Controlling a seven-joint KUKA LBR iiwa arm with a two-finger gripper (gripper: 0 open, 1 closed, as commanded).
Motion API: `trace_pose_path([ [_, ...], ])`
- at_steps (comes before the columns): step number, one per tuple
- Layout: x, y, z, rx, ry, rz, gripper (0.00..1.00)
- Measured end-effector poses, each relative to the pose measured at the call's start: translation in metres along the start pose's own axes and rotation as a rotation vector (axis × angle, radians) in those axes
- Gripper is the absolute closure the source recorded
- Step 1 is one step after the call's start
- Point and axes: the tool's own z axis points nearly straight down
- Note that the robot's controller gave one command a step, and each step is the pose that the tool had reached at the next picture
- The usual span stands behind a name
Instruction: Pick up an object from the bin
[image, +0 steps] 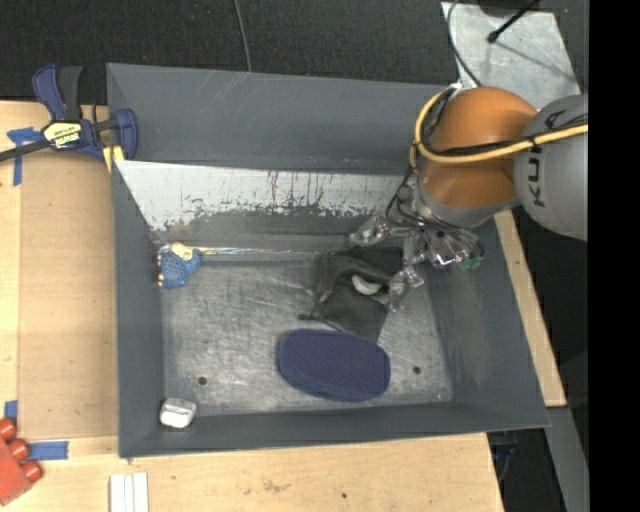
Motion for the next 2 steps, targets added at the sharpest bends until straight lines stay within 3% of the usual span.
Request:
trace_pose_path([
  [1, 0.0021, 0.0059, 0.0283, 0.000, -0.009, 0.273, 0.00],
  [2, 0.0010, 0.0044, 0.0278, 0.002, -0.017, 0.277, 1.00],
])
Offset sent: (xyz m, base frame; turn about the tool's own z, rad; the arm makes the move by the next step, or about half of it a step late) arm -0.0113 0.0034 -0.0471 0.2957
